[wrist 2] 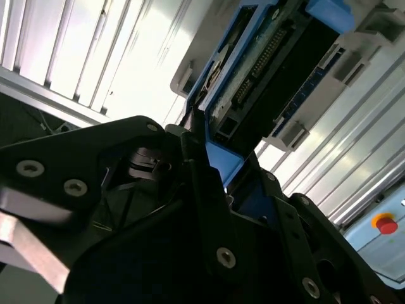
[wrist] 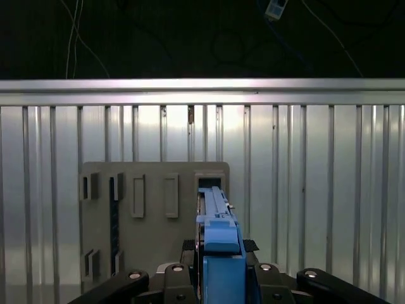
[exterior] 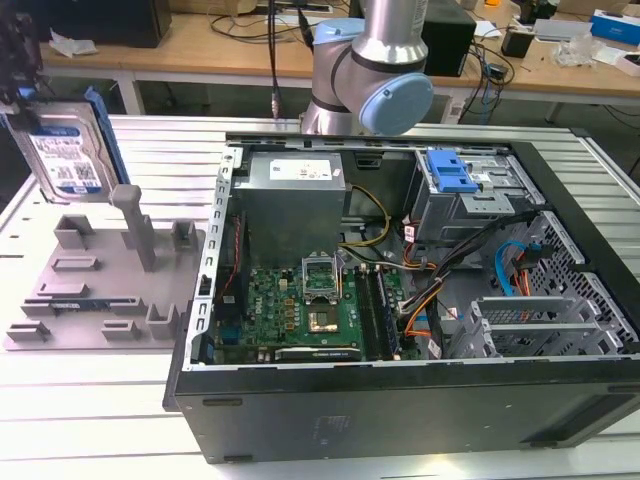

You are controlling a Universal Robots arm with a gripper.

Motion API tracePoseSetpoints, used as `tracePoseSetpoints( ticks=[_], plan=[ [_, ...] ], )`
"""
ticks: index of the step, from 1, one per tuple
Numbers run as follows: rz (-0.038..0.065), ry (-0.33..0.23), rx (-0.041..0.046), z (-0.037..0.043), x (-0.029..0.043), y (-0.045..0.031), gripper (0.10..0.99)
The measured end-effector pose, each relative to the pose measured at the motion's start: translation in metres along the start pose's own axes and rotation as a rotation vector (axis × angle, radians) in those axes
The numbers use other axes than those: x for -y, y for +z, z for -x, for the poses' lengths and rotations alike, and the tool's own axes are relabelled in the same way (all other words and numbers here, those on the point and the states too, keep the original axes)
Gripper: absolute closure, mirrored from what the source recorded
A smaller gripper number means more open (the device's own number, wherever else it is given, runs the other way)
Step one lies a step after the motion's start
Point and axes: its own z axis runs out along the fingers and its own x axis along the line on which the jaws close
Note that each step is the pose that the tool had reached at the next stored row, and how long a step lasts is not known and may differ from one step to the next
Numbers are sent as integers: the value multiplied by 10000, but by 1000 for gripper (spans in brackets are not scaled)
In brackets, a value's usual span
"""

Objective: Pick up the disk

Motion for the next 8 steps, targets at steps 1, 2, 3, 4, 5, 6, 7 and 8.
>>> tracePoseSetpoints(
  ticks=[1, 2, 3, 4, 5, 6, 7, 8],
  plan=[
    [1, 0, -1, -2, 0, -79, 722],
    [1, 0, 0, -3, 1, -119, 722],
    [1, 0, 0, -4, 2, -194, 722],
    [2, 0, -1, -6, 2, -258, 722],
    [1, 0, -1, -7, 2, -303, 722],
    [1, 0, -1, -10, 4, -423, 722],
    [1, 0, -1, -13, 5, -562, 722],
    [0, 0, 0, -16, 5, -661, 722]
  ],
)
